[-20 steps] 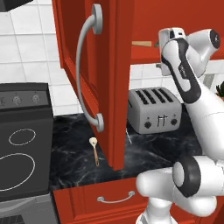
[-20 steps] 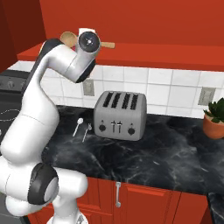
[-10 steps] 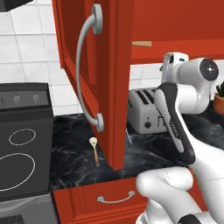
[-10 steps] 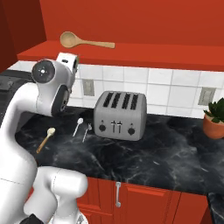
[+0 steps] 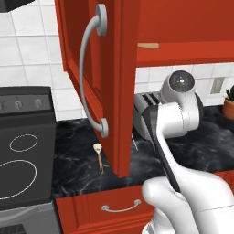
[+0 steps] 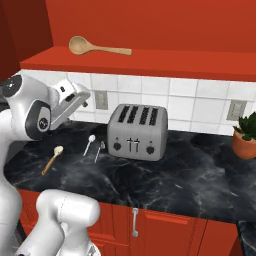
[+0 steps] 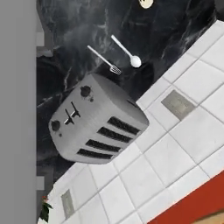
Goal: Organize the utensils by type. Pick up the wooden spoons from the counter and place them in the open cabinet. Then pick up the metallic utensils from the counter and place them in the open drawer.
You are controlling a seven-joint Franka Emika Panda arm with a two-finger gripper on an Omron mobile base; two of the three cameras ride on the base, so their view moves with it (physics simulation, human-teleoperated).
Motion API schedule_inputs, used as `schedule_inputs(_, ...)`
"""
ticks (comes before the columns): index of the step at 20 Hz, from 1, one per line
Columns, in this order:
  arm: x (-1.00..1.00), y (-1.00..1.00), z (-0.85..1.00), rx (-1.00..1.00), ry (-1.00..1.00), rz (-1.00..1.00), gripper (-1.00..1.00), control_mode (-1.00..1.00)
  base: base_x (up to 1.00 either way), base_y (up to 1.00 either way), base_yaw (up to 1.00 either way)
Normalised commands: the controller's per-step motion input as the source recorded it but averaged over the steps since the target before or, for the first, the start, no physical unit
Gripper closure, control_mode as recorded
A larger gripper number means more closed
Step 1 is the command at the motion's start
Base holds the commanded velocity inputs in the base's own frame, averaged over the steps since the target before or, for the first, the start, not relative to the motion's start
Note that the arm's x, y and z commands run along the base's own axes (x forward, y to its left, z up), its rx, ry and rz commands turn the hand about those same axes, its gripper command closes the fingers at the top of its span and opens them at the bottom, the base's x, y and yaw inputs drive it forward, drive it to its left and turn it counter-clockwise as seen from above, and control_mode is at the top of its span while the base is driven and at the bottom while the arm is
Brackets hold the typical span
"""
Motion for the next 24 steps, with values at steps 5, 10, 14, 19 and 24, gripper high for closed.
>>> schedule_inputs(5,0.00,0.15,-0.22,0.68,0.15,-0.53,-1.00,-1.00,0.00,0.00,0.00)
schedule_inputs(10,0.00,0.24,-0.47,0.60,0.15,-0.32,-1.00,-1.00,0.00,0.00,0.00)
schedule_inputs(14,-0.03,0.37,-0.75,0.40,0.00,-0.03,-1.00,-1.00,0.00,0.00,0.00)
schedule_inputs(19,0.00,0.54,-0.84,0.15,0.00,-0.11,-1.00,-1.00,0.00,0.00,0.00)
schedule_inputs(24,0.06,0.53,-0.77,0.03,0.01,-0.21,-1.00,-1.00,0.00,0.00,0.00)
